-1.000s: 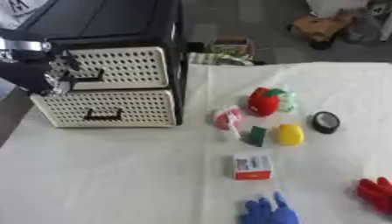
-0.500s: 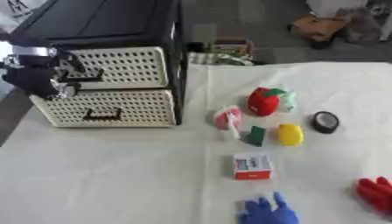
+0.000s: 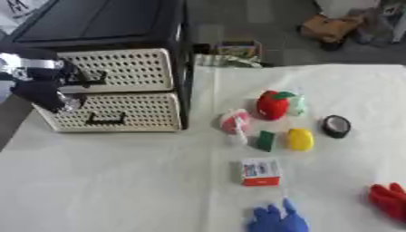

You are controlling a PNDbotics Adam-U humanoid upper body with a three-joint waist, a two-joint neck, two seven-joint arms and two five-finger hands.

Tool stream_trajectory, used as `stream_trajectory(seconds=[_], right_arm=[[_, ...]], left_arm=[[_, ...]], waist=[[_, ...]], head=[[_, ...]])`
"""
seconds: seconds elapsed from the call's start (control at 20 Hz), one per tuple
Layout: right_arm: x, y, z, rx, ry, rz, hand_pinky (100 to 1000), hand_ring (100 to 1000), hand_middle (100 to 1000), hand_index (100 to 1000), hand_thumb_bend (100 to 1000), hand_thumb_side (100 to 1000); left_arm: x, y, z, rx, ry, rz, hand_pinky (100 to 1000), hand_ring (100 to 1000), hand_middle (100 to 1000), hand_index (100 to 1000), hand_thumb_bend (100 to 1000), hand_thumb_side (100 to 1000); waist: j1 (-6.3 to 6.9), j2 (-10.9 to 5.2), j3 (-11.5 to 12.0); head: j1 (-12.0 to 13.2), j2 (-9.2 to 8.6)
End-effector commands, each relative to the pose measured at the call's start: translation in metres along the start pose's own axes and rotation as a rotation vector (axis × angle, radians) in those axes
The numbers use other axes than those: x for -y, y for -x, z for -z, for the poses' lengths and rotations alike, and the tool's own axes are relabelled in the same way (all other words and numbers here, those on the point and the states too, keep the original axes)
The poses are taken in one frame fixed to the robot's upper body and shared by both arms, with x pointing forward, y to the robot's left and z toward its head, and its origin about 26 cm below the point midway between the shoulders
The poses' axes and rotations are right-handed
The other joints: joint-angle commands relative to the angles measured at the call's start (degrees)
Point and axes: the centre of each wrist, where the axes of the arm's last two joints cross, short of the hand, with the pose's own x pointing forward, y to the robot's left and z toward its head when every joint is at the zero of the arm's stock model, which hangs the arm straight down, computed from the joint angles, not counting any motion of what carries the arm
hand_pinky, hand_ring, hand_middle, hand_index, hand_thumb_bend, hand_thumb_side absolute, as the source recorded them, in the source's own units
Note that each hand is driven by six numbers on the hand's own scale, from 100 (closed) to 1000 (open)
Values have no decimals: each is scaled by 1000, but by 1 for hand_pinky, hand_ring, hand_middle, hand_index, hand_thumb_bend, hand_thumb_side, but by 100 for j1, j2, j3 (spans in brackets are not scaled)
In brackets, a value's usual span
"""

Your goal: Pick up objects from table and place into drawer.

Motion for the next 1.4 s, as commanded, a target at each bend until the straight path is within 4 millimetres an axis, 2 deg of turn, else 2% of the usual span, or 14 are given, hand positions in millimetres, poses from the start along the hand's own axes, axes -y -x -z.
stream_trajectory(seconds=[0.05,0.5,1.4], right_arm=[[5,-5,6,27,18,1,798,565,636,836,100,806],[6,-5,5,25,22,0,798,565,636,836,100,806],[5,-5,6,27,22,5,799,566,636,837,100,807]], left_arm=[[-6,3,-7,-21,-9,14,100,100,100,821,105,408],[-2,6,-11,-24,-1,20,100,100,100,820,105,408],[10,6,-43,-56,-8,34,100,100,100,837,105,408]], waist=[[-2,-132,0],[-6,-152,5],[-20,-168,27]], head=[[28,-40],[38,-11],[52,-42]])
